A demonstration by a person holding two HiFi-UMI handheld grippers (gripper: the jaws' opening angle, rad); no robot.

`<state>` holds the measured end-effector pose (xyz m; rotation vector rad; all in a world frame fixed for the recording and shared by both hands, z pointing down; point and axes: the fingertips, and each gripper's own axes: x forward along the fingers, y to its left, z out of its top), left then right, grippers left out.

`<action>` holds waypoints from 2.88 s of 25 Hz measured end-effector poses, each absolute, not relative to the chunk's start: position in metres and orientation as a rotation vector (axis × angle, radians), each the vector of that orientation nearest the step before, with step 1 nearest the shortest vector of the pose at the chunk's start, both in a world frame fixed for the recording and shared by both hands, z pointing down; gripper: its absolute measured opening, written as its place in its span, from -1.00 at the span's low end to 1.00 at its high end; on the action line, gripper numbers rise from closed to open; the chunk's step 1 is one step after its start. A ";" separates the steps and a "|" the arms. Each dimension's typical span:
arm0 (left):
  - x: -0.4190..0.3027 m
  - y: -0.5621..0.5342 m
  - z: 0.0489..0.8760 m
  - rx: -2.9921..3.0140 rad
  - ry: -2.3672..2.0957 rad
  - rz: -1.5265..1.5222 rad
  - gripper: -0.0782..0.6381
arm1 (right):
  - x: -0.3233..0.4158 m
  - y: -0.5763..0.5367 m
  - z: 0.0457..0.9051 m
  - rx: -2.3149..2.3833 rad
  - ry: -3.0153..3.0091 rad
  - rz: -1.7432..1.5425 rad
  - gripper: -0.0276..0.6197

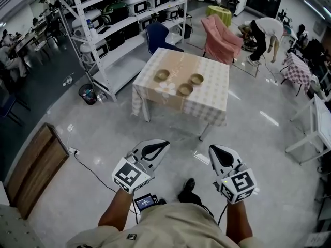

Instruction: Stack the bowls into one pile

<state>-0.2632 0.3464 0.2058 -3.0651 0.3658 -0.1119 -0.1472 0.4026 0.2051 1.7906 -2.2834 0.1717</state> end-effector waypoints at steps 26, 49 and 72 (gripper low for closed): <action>-0.067 0.214 0.227 -3.025 0.598 -0.326 -0.76 | 0.055 0.243 0.235 1.597 -2.490 0.246 -0.91; -0.018 0.082 0.245 -3.094 0.451 -0.308 -0.76 | 0.101 0.130 0.250 1.715 -2.359 0.324 -0.91; -0.024 -0.069 0.269 -3.151 0.401 -0.269 -0.76 | 0.101 -0.014 0.272 1.749 -2.255 0.357 -0.91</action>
